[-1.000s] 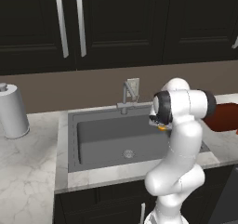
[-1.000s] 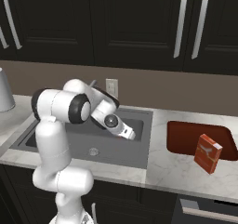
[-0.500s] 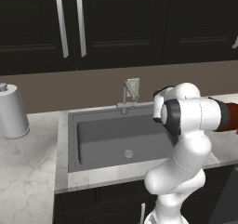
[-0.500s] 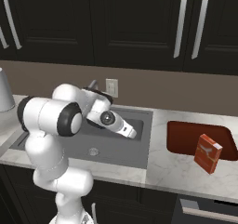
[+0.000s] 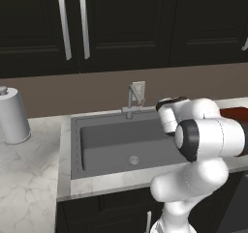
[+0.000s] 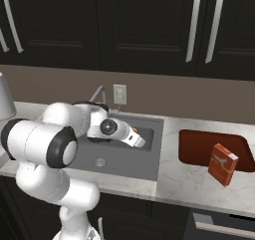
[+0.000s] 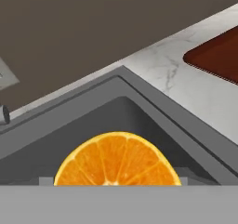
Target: Pick up all produce items and place them in the sink. Turn on the sink faucet to wash them. Then turn the sink off and put them in the tray.
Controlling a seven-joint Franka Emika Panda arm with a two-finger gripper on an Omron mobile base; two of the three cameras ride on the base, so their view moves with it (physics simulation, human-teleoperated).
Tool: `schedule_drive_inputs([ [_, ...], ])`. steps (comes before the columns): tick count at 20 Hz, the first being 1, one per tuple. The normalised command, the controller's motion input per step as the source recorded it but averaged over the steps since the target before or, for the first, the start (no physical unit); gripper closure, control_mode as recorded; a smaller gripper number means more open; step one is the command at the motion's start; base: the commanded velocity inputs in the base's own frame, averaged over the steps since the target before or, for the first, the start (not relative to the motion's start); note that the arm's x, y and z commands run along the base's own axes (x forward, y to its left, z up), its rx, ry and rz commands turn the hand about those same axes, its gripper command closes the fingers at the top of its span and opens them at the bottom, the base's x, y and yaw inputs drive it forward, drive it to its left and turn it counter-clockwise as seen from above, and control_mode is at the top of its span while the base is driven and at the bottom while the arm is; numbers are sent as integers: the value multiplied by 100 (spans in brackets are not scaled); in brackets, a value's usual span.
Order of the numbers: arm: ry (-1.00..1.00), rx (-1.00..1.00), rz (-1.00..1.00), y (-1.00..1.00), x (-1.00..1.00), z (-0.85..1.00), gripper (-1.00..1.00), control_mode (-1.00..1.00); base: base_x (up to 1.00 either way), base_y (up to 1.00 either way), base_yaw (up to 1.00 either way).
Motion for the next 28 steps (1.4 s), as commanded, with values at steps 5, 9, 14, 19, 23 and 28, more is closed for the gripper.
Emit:
schedule_drive_inputs([
  [5,10,3,-2,-20,-4,59,100,-100,0,0,0],
  [9,7,6,-4,-27,-8,69,100,-100,0,0,0],
  [14,5,5,-8,-12,0,96,100,-100,0,0,0],
  [19,4,4,-7,-4,0,99,100,-100,0,0,0],
  [23,7,7,-6,0,0,100,100,-100,0,0,0],
  [28,6,9,-4,-15,-1,94,100,-100,0,0,0],
])
